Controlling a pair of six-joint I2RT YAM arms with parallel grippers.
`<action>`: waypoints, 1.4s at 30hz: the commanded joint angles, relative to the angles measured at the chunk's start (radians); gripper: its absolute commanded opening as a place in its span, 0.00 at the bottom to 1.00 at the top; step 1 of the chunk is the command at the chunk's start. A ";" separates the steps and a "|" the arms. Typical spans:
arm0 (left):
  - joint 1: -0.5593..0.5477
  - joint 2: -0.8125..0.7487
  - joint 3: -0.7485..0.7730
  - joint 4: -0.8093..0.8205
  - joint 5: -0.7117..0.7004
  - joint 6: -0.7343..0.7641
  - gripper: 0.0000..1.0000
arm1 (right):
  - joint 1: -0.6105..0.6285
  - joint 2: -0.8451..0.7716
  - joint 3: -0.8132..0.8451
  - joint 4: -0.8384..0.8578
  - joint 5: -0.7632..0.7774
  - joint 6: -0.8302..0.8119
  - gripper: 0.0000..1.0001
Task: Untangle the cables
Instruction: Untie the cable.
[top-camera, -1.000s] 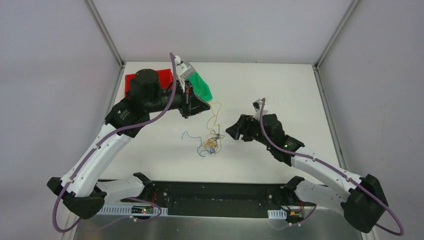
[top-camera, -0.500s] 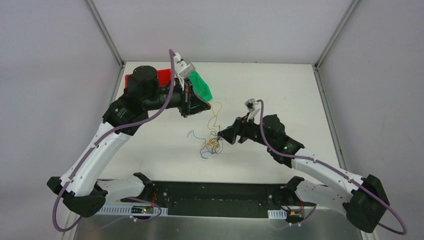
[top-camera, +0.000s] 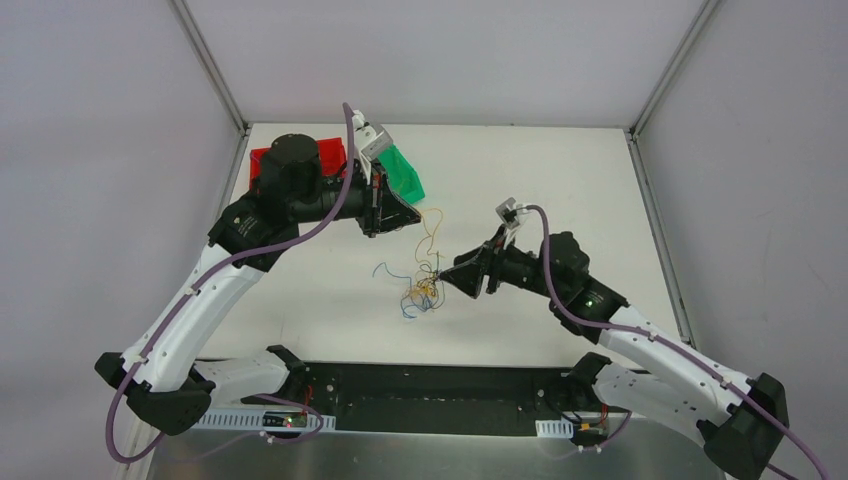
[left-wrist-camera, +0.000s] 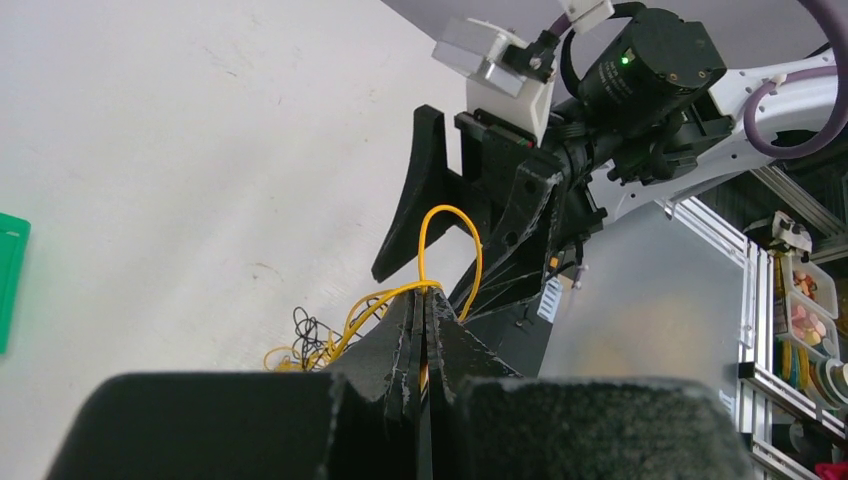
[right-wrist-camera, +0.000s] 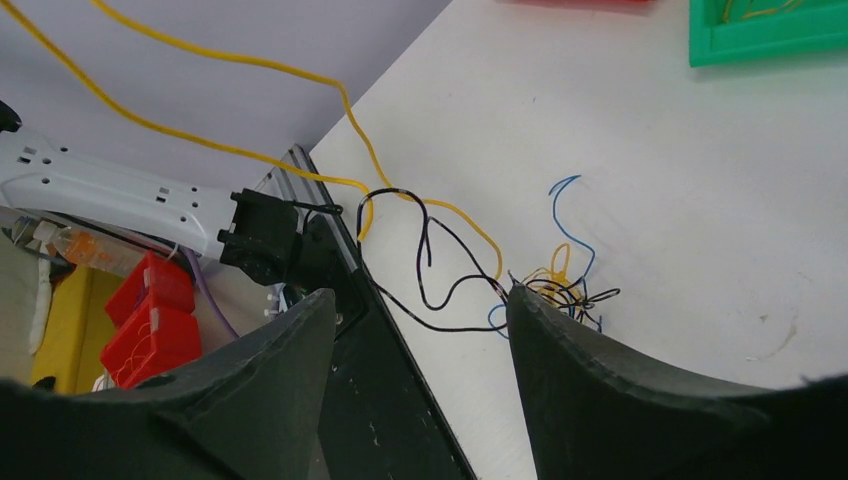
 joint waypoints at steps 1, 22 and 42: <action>0.010 -0.032 -0.001 0.025 0.011 -0.012 0.00 | 0.025 0.060 0.082 0.009 -0.051 -0.058 0.66; 0.010 -0.158 -0.069 -0.114 -0.527 -0.005 0.00 | 0.059 -0.003 0.027 -0.137 0.392 -0.002 0.00; 0.011 -0.198 -0.172 -0.286 -1.135 0.145 0.00 | -0.004 -0.258 -0.024 -0.671 0.965 0.310 0.00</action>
